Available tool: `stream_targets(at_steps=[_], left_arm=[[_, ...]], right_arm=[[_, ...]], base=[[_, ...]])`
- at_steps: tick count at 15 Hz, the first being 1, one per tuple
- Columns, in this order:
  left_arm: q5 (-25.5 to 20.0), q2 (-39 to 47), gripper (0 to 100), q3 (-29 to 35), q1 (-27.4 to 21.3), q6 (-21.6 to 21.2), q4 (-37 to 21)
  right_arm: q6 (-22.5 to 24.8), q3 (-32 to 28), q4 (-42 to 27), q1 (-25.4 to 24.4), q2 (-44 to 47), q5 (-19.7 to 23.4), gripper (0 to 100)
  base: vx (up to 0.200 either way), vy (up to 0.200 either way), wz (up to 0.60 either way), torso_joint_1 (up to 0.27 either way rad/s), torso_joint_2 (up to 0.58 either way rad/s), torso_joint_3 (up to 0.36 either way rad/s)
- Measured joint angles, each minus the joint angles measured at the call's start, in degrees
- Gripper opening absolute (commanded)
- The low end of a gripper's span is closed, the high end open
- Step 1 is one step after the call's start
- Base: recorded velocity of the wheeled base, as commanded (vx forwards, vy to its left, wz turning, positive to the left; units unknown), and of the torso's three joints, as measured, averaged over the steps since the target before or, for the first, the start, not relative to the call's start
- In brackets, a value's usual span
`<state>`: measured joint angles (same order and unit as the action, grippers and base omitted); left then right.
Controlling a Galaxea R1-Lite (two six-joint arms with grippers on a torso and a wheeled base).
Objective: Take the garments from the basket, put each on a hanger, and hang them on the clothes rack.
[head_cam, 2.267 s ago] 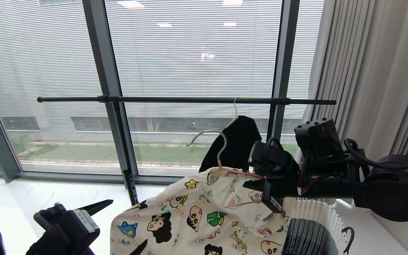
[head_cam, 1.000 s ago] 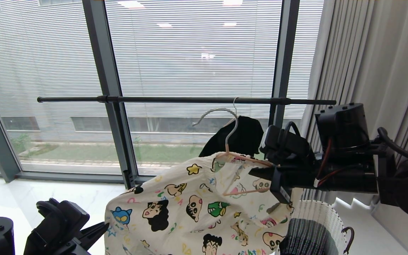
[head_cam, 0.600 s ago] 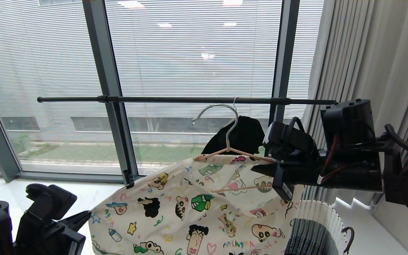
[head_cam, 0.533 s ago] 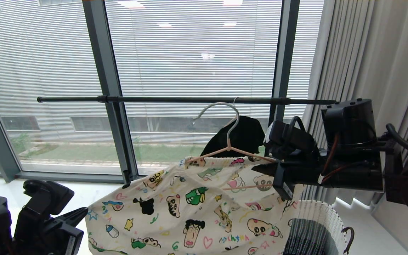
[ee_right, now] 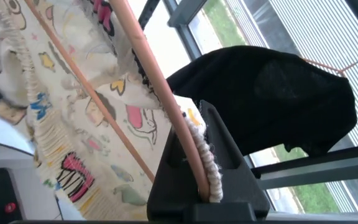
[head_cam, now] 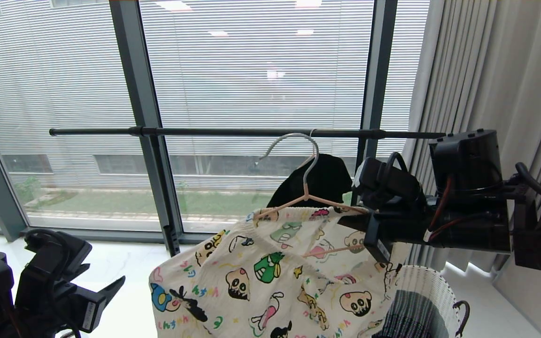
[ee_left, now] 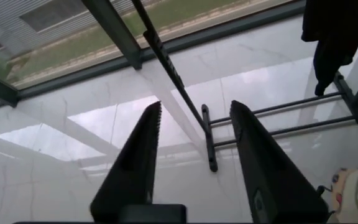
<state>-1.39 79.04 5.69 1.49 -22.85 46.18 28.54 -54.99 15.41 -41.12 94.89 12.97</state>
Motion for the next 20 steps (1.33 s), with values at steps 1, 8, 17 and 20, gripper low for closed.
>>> stream_targets(at_steps=[1, 8, 17, 20], left_arm=[[0.0, 0.0, 100, 0.0, 0.0, 0.1, 0.0], [7.9, -1.7, 100, 0.1, 1.5, 0.5, 1.1], [8.2, -3.9, 100, 0.7, 5.3, 0.3, 1.1], [8.2, -4.0, 100, 0.7, 5.3, 0.3, 1.1]], right_arm=[[-0.1, 0.2, -0.2, 0.0, 0.0, -2.0, 0], [-20.0, 2.8, -12.5, -3.6, 0.1, -21.8, 0], [-30.5, 0.4, -20.6, -8.7, 0.5, -27.2, 0], [-30.5, 0.2, -20.6, -9.2, 0.8, -27.2, 0]], base=[[0.0, 0.0, 0.0, 0.0, 0.0, 0.0], [0.0, 0.0, 0.0, 0.0, 0.0, 0.0], [0.0, 0.089, 0.0, -0.002, 0.0, 0.001], [0.0, 0.2, 0.0, 0.014, 0.0, 0.001]])
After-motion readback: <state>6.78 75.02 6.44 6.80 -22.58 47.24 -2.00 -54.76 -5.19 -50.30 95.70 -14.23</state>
